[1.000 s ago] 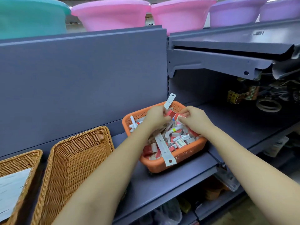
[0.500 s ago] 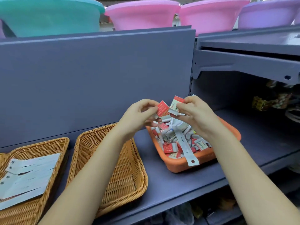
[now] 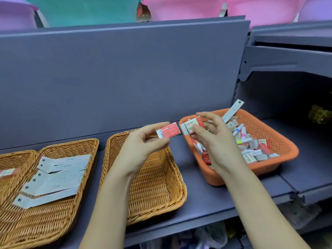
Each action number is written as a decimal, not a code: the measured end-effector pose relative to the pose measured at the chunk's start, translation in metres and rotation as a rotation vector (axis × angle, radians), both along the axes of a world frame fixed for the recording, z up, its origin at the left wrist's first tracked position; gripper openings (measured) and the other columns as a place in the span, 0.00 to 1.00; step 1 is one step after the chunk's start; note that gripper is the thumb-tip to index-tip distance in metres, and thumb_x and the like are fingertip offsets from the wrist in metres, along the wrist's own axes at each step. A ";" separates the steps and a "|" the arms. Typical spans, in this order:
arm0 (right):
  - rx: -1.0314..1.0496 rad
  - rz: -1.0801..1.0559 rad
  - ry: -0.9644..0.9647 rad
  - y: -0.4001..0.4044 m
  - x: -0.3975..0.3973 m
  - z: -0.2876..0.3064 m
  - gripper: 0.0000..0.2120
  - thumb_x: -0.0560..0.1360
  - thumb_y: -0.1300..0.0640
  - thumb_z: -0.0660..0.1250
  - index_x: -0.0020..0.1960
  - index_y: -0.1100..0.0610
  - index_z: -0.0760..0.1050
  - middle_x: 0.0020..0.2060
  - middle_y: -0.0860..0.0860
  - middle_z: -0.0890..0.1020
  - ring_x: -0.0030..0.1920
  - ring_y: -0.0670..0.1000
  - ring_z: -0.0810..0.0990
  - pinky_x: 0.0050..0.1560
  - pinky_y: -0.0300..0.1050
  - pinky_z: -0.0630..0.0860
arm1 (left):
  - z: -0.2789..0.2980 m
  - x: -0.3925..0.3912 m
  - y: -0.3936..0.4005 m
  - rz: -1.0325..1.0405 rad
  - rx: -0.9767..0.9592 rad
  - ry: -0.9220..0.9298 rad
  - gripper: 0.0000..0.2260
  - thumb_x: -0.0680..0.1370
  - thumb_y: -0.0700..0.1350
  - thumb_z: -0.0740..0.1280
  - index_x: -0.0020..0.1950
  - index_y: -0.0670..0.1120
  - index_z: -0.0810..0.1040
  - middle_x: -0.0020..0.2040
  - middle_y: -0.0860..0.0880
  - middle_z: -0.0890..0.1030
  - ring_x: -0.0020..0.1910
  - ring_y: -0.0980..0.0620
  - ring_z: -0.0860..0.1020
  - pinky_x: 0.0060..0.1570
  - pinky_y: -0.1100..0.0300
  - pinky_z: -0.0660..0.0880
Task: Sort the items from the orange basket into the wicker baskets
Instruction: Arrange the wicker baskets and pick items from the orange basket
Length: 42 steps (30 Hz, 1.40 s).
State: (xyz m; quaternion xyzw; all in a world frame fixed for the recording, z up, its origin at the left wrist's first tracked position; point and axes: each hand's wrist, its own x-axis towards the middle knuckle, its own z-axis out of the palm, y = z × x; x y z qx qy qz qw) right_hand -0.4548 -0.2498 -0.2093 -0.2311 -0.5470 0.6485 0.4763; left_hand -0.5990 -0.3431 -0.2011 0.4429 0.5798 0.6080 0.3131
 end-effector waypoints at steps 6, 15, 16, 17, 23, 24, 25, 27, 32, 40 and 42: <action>0.001 0.063 -0.009 -0.004 -0.002 -0.012 0.19 0.71 0.76 0.65 0.58 0.60 0.73 0.48 0.52 0.80 0.44 0.43 0.81 0.49 0.33 0.77 | -0.012 -0.005 -0.011 0.025 0.003 -0.014 0.19 0.71 0.31 0.70 0.57 0.49 0.80 0.47 0.51 0.85 0.43 0.56 0.82 0.47 0.65 0.78; 0.018 0.162 -0.015 -0.005 -0.001 -0.018 0.20 0.65 0.73 0.72 0.51 0.57 0.72 0.43 0.46 0.83 0.46 0.48 0.82 0.60 0.45 0.74 | -0.009 -0.011 -0.018 0.043 -0.009 -0.040 0.08 0.77 0.40 0.65 0.53 0.46 0.81 0.43 0.50 0.84 0.37 0.57 0.81 0.36 0.66 0.78; 0.031 0.173 -0.023 -0.006 -0.001 -0.018 0.21 0.62 0.71 0.73 0.50 0.56 0.72 0.42 0.46 0.83 0.46 0.48 0.82 0.59 0.45 0.75 | -0.008 -0.011 -0.017 0.051 -0.016 -0.046 0.07 0.78 0.42 0.64 0.52 0.46 0.81 0.42 0.51 0.84 0.36 0.58 0.80 0.34 0.67 0.77; 0.044 0.177 -0.034 -0.006 -0.002 -0.018 0.22 0.61 0.71 0.74 0.49 0.55 0.72 0.41 0.46 0.83 0.46 0.48 0.82 0.59 0.45 0.75 | -0.008 -0.011 -0.017 0.064 -0.027 -0.041 0.08 0.79 0.44 0.63 0.51 0.46 0.82 0.41 0.51 0.84 0.34 0.58 0.79 0.32 0.68 0.76; 0.035 0.195 -0.022 -0.007 -0.007 -0.018 0.17 0.61 0.66 0.71 0.47 0.54 0.72 0.42 0.46 0.83 0.45 0.49 0.82 0.53 0.40 0.78 | -0.008 -0.011 -0.013 0.116 -0.068 -0.060 0.14 0.80 0.50 0.59 0.44 0.43 0.79 0.28 0.51 0.79 0.24 0.59 0.73 0.25 0.70 0.71; 0.032 0.200 -0.022 -0.007 -0.007 -0.017 0.18 0.61 0.67 0.71 0.47 0.54 0.72 0.41 0.46 0.83 0.45 0.49 0.82 0.53 0.39 0.78 | -0.008 -0.011 -0.013 0.110 -0.067 -0.070 0.13 0.80 0.50 0.59 0.44 0.44 0.79 0.28 0.50 0.79 0.24 0.59 0.73 0.24 0.70 0.71; 0.035 0.197 -0.023 -0.007 -0.007 -0.017 0.20 0.60 0.69 0.73 0.47 0.54 0.72 0.41 0.46 0.83 0.45 0.48 0.82 0.52 0.39 0.78 | -0.008 -0.012 -0.014 0.100 -0.062 -0.079 0.12 0.80 0.48 0.60 0.45 0.44 0.78 0.28 0.50 0.79 0.24 0.58 0.73 0.24 0.70 0.71; 0.027 0.181 -0.017 -0.007 -0.007 -0.017 0.23 0.57 0.68 0.76 0.47 0.55 0.71 0.40 0.46 0.83 0.45 0.49 0.82 0.52 0.41 0.78 | -0.007 -0.014 -0.015 0.073 -0.044 -0.083 0.08 0.80 0.45 0.61 0.50 0.44 0.78 0.29 0.49 0.79 0.24 0.57 0.74 0.24 0.69 0.71; -0.041 0.174 0.038 -0.011 -0.012 -0.016 0.16 0.62 0.69 0.70 0.47 0.58 0.70 0.41 0.49 0.83 0.45 0.49 0.83 0.49 0.41 0.81 | -0.008 -0.020 -0.021 -0.001 -0.035 -0.084 0.08 0.80 0.43 0.60 0.54 0.48 0.78 0.32 0.48 0.80 0.27 0.56 0.76 0.28 0.68 0.74; -0.095 0.217 0.044 -0.018 -0.023 -0.022 0.34 0.46 0.54 0.84 0.48 0.57 0.73 0.43 0.53 0.83 0.45 0.53 0.84 0.43 0.39 0.80 | -0.007 -0.037 -0.031 -0.101 -0.078 -0.036 0.13 0.75 0.35 0.68 0.56 0.48 0.78 0.39 0.50 0.82 0.33 0.57 0.79 0.33 0.66 0.77; -0.061 0.230 0.009 -0.019 -0.025 -0.022 0.26 0.55 0.55 0.80 0.49 0.56 0.74 0.44 0.52 0.83 0.44 0.52 0.84 0.47 0.41 0.81 | -0.008 -0.042 -0.035 -0.071 -0.091 0.062 0.12 0.74 0.37 0.70 0.55 0.50 0.79 0.43 0.51 0.82 0.36 0.58 0.78 0.35 0.66 0.77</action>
